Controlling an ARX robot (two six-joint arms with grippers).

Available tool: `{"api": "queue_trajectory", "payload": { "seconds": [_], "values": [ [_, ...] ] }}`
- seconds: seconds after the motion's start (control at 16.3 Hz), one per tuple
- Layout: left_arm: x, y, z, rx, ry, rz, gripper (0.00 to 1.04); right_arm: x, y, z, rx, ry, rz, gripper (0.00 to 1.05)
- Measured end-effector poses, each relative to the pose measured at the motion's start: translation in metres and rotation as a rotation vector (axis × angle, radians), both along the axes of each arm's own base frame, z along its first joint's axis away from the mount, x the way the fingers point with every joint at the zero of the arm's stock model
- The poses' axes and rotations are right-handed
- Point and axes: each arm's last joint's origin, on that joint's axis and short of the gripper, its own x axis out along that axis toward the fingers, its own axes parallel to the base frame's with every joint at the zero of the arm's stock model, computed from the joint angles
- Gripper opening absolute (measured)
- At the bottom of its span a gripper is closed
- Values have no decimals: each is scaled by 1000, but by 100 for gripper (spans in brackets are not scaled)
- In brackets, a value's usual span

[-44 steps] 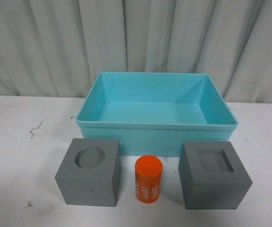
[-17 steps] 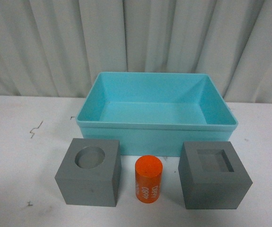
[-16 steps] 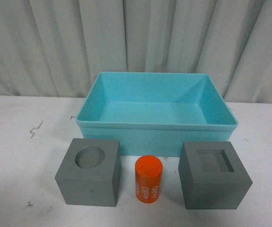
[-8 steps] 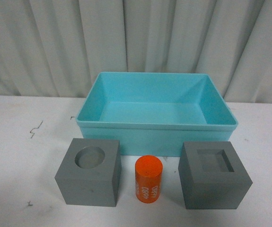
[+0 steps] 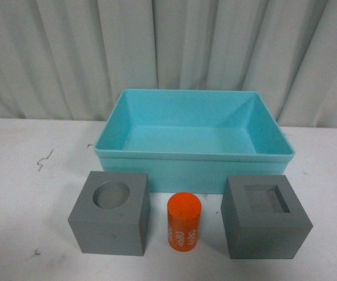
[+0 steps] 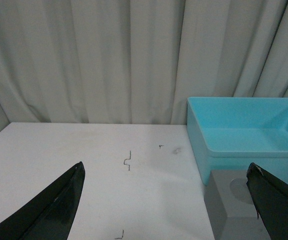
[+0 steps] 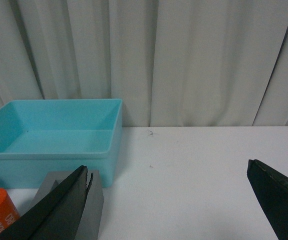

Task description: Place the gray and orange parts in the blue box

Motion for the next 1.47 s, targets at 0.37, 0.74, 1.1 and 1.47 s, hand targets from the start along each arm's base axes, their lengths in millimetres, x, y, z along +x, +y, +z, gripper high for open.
{"api": "queue_trajectory", "payload": {
  "seconds": [0.37,0.74,1.1,1.47],
  "values": [
    [0,0,0,0,0,0,98,1,4,3,21,-9,-58,98],
    [0,0,0,0,0,0,98,73,7,69,102,8,-1,98],
    [0,0,0,0,0,0,98,189,18,93,229,470,183,98],
    [0,0,0,0,0,0,98,217,34,27,292,901,300,98]
  ]
}}
